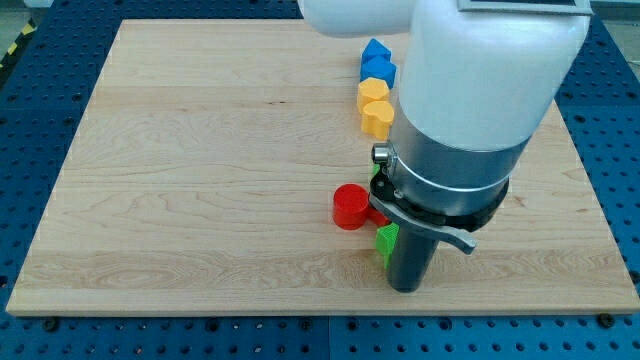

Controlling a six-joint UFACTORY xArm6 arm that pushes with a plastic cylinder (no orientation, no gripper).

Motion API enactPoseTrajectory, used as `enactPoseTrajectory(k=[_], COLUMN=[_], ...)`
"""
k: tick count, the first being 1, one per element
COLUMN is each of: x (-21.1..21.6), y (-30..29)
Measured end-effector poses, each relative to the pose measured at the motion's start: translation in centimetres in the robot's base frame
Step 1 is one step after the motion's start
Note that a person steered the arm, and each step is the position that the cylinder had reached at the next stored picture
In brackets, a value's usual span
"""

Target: Move red circle below to yellow heart

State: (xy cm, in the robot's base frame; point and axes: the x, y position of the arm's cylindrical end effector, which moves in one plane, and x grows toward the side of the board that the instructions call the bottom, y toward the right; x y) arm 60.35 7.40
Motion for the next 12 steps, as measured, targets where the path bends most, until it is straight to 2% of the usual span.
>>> enactPoseTrajectory(k=[1, 2, 3, 4, 5, 6, 7, 8, 9, 10, 11, 12], x=[1.4, -1.0, -5.5, -10.1, -11.7, -11.1, -10.1, -8.1, -7.3, -4.3, -3.1, -4.9], y=[-1.3, -6.4, -10.7, -12.3, -9.5, -6.9, -6.9, -7.2, -11.3, -12.8, -11.1, -9.4])
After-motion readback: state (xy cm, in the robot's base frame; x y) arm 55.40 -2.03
